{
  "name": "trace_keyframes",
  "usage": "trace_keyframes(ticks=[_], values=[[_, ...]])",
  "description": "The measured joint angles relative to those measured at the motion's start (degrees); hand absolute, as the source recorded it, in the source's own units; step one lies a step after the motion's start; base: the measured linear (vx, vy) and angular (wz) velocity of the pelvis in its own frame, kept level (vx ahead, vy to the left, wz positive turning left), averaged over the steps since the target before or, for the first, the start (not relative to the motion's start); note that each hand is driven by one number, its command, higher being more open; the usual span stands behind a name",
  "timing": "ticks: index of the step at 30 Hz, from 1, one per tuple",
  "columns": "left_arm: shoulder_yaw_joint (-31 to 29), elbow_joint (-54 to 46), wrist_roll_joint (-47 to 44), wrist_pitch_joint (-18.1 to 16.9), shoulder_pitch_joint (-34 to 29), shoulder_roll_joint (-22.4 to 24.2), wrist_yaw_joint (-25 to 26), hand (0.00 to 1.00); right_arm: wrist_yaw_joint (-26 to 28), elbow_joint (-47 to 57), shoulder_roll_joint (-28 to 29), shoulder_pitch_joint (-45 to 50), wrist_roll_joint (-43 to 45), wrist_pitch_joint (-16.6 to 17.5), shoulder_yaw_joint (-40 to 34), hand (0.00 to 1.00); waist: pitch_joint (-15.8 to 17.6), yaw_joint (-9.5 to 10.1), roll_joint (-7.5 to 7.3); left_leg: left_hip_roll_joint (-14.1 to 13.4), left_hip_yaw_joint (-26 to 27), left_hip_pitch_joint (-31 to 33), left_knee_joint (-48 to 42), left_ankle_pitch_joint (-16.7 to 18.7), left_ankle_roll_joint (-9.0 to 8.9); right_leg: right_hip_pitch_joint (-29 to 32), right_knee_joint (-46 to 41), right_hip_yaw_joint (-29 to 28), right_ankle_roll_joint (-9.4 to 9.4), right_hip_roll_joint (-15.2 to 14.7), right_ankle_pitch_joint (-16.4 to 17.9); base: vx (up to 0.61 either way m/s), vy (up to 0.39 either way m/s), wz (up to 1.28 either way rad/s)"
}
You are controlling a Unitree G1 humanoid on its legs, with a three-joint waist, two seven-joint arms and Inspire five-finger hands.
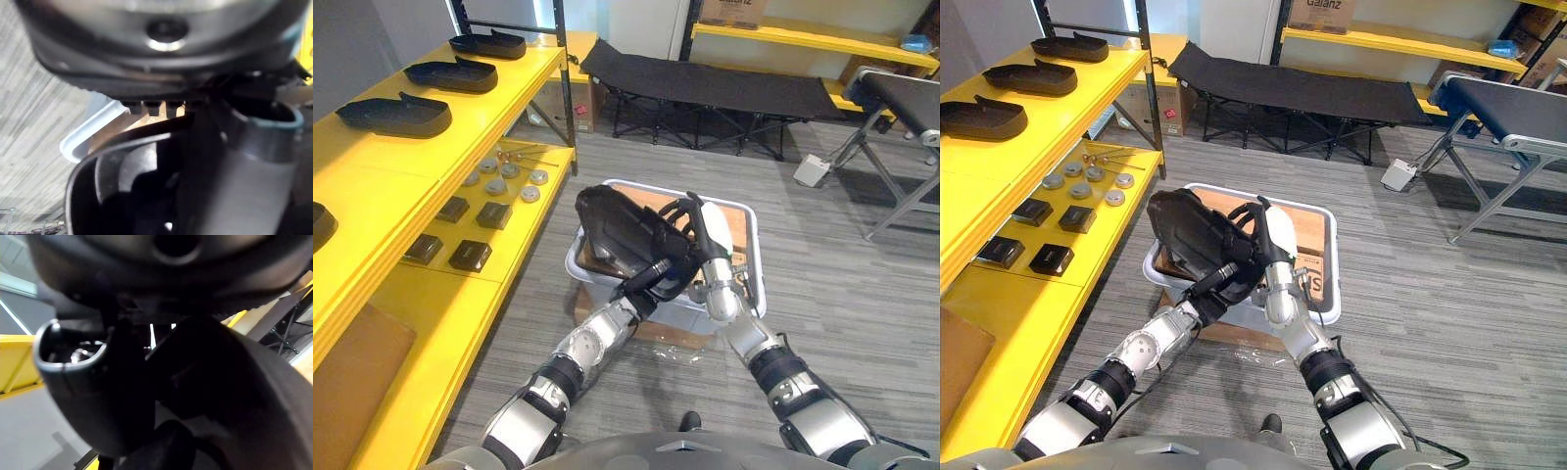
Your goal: Walk over and take three plastic housings, then place them on the shelf
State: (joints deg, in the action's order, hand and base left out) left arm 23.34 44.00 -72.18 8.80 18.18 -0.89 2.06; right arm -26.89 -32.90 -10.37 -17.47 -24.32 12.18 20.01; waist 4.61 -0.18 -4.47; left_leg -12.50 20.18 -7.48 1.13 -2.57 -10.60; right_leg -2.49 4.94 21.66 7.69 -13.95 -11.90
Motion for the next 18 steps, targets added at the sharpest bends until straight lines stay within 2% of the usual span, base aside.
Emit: trace_keyframes(ticks=[6, 7, 12, 16, 18], values=[[0.00, 1.72, -4.27, -0.04, -1.09, 0.31, -1.14, 1.00, -1.59, -0.04, 1.15, 2.03, -0.05, 0.78, 0.47, 0.00, 0.14, -0.16, 0.12, -0.03, 0.01, 0.00, -0.01, 0.01, -0.01, 0.09, 0.02, 0.10, 0.02, -0.01, 0.01, 0.00, 0.000, 0.00], [-0.04, 1.72, -4.49, -0.05, -1.20, 0.23, -1.74, 0.00, -1.96, -0.04, 1.16, 2.16, -0.09, 1.25, 0.49, 0.00, 0.15, -0.16, 0.13, -0.05, 0.00, 0.00, -0.01, 0.01, -0.02, 0.09, 0.02, 0.14, 0.03, -0.01, 0.02, 0.00, 0.000, 0.00], [-0.08, 2.18, -6.73, -0.41, -1.66, 0.26, -4.79, 0.00, -2.50, -0.04, 1.26, 2.35, -0.09, 2.23, 0.50, 0.00, 0.20, -0.13, 0.11, -0.07, -0.03, 0.00, 0.00, -0.05, -0.12, 0.06, 0.02, 0.25, 0.05, -0.02, 0.04, 0.00, 0.000, 0.00], [-0.81, 2.23, -8.60, -3.74, -2.75, 0.47, -9.09, 0.00, -2.81, -0.20, 1.61, 3.62, 0.00, 2.24, 0.79, 0.00, 0.32, -0.12, -0.06, -0.08, -0.09, 0.00, 0.01, -0.03, -0.15, 0.00, 0.01, 0.35, 0.06, -0.02, 0.05, 0.00, 0.000, 0.00], [-1.80, 2.31, -8.83, -6.76, -3.03, 0.28, -10.04, 0.00, -3.71, -0.19, 1.75, 4.06, 0.20, 2.39, 0.83, 0.00, 0.46, -0.16, -0.20, -0.08, -0.10, -0.04, 0.01, -0.03, -0.16, -0.03, 0.01, 0.35, 0.06, -0.03, 0.05, 0.00, 0.000, 0.00]])
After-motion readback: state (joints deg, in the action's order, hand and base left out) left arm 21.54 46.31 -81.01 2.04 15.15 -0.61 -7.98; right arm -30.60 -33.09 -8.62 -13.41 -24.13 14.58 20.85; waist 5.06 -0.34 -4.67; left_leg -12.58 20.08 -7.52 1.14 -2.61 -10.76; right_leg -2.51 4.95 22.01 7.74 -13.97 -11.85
